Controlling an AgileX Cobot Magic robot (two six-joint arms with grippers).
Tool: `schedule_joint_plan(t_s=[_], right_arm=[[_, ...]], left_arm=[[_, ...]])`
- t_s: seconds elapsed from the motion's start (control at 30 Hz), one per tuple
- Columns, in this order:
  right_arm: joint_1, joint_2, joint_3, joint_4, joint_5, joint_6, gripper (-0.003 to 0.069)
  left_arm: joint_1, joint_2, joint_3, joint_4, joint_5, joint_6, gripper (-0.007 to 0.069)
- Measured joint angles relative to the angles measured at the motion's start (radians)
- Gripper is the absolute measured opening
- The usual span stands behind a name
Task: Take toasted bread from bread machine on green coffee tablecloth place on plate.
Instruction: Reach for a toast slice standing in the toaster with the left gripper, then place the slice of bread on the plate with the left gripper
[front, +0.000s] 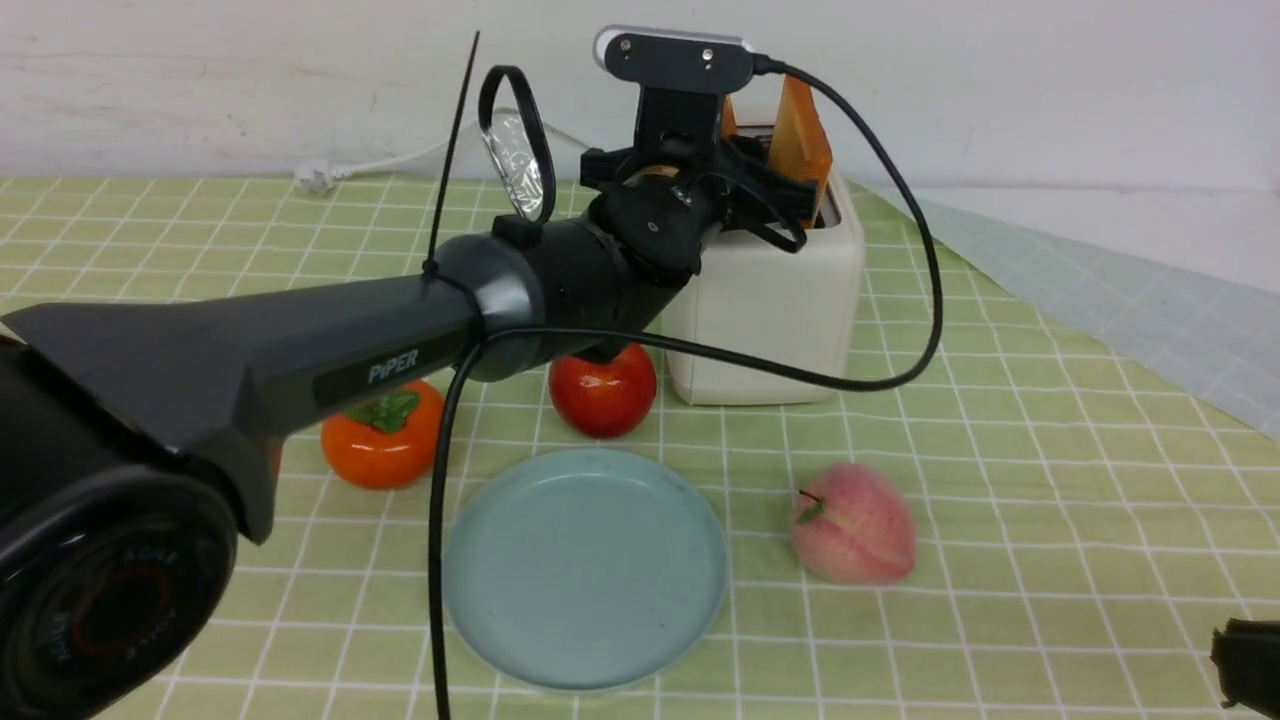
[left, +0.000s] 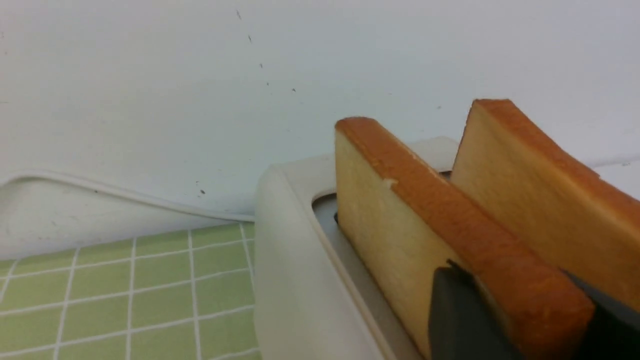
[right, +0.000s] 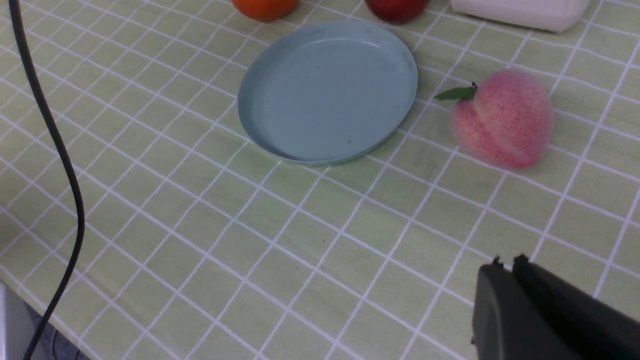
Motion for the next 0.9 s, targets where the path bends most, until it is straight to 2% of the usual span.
schedule_joint_plan(t_s=[0.07,0.13,0.4,0.67,0.73,0.87,0.9], right_arm=[[0.0,0.0,0.0,0.0,0.0,0.0,0.0034],[0.0,0.0,0.0,0.0,0.0,0.0,0.0035],[0.0,0.0,0.0,0.0,0.0,0.0,0.0042],[0.0,0.0,0.0,-0.001,0.0,0.0,0.0049],[0.0,0.0,0.0,-0.001,0.0,0.0,0.005],[0.0,0.0,0.0,0.007,-0.002,0.0,0.005],[0.0,0.0,0.0,0.019,-0.001,0.0,0.005]], left_arm=[[0.0,0.0,0.0,-0.001,0.0,-0.006,0.0114],[0.0,0.0,0.0,-0.001,0.0,-0.006,0.0092],[0.0,-0.016,-0.001,-0.005,0.002,-0.009,0.0091],[0.0,-0.149,-0.001,-0.007,0.009,0.014,0.0091],[0.0,-0.209,-0.004,-0.018,0.041,0.071,0.0091],[0.0,-0.296,0.011,-0.131,0.115,0.197,0.0091],[0.0,-0.363,0.052,-0.246,0.149,0.315,0.0091]])
